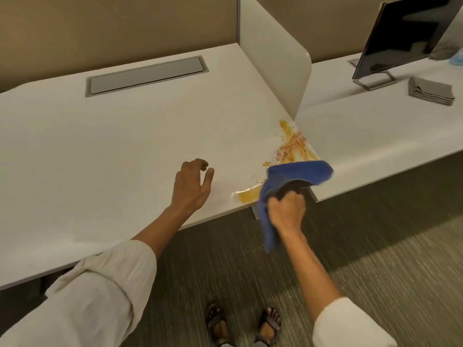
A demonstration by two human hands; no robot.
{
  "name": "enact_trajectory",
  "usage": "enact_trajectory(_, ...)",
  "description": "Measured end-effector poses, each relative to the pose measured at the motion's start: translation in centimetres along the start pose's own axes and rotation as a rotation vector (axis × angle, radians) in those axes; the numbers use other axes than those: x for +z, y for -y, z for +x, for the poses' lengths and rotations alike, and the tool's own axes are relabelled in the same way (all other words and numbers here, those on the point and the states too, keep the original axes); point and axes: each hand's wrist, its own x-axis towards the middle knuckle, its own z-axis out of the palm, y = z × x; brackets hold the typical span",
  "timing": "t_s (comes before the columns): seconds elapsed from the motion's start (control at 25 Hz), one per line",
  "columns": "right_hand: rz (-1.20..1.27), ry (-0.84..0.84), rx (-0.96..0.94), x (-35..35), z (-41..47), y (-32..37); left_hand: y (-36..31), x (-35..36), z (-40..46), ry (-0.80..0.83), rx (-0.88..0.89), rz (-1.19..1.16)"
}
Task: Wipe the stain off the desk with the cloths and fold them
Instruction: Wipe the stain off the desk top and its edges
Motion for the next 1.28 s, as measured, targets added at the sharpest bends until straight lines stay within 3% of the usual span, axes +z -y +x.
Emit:
enact_trajectory(0.08,-0.358,0.089,-0.347,3.4,-1.1,2.6,0.9,0.3,0.3,-0.025,0.002,-0.028)
enact_trajectory(0.12,-0.447,0.125,-0.495,5.3,-1.5,3.6,1.3,0.5,0.4,-0.037,0.01,-0.037)
enact_trajectory(0.2,-0.469,0.185,-0.611,7.9,-1.7,5.1,2.4,0.6,0.8,-0.07,0.018,-0.05)
enact_trajectory(0.4,-0.459,0.219,-0.572,9.6,-2.3,5.6,2.9,1.8,1.9,-0.089,-0.013,-0.088)
enact_trajectory(0.52,-0.496,0.114,-0.529,8.0,-1.6,4.2,1.8,2.9,2.5,-0.055,-0.013,-0.104)
enact_trajectory(0.72,-0.83,0.127,-0.29,1.9,5.5,-0.5,0.7,4.0,4.0,-0.022,0.02,-0.123)
enact_trajectory(0.84,-0.883,0.16,-0.263,0.9,9.7,-1.3,0.3,4.9,4.7,-0.017,0.035,-0.133)
enact_trajectory(1.08,-0.815,0.215,-0.442,4.6,13.0,3.4,-0.5,6.6,6.3,-0.085,0.011,-0.143)
enact_trajectory(1.28,-0.553,0.282,-0.616,5.7,7.6,3.2,-2.6,9.0,7.2,-0.108,-0.067,-0.164)
